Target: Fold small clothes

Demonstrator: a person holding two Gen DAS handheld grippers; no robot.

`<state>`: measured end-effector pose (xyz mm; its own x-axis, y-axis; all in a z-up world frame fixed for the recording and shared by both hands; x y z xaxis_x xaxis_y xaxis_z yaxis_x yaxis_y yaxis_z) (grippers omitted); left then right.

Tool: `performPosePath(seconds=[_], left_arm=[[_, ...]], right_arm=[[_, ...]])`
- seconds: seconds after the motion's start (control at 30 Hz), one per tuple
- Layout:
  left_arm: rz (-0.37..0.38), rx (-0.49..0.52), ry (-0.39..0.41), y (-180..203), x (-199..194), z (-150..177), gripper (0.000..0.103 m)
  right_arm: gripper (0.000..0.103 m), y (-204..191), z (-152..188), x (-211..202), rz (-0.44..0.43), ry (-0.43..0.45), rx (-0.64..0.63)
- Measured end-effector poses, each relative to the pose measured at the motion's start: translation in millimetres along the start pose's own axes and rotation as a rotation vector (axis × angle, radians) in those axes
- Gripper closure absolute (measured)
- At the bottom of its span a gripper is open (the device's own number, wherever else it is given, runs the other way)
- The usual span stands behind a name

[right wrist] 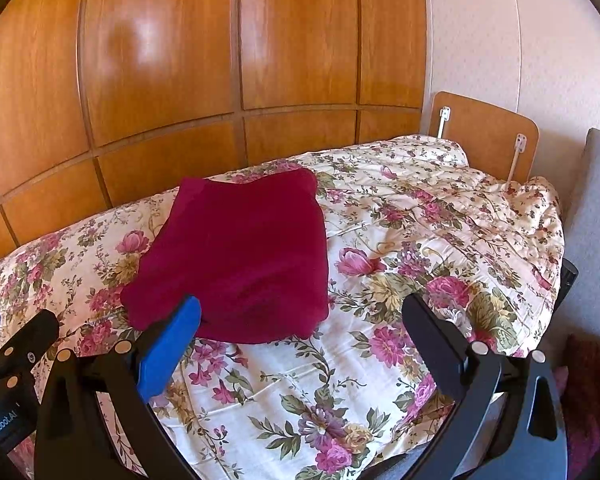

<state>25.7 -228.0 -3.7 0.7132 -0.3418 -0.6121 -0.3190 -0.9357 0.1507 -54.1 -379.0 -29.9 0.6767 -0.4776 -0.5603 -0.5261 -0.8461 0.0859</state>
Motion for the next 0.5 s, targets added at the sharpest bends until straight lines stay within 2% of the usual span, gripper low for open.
performPosePath(seconds=[0.5], left_arm=[[0.016,0.006,0.015,1.7,-11.2,-2.1,0.004]], right_arm=[[0.002,-0.4,0.0,0.5,-0.001,0.000,0.001]])
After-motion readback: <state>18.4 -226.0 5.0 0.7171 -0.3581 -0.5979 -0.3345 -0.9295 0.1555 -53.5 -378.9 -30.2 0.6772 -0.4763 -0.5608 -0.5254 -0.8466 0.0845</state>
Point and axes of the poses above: each gripper's, at about its wrist camera, not at the fingertips, and x roughly the way its jaws point, y to its right, z to its underside, the point moved 8 cm from there along x, roughly the way its jaws point, and after that the axes turned 8 degrees about -x, right-handed, at the moved point
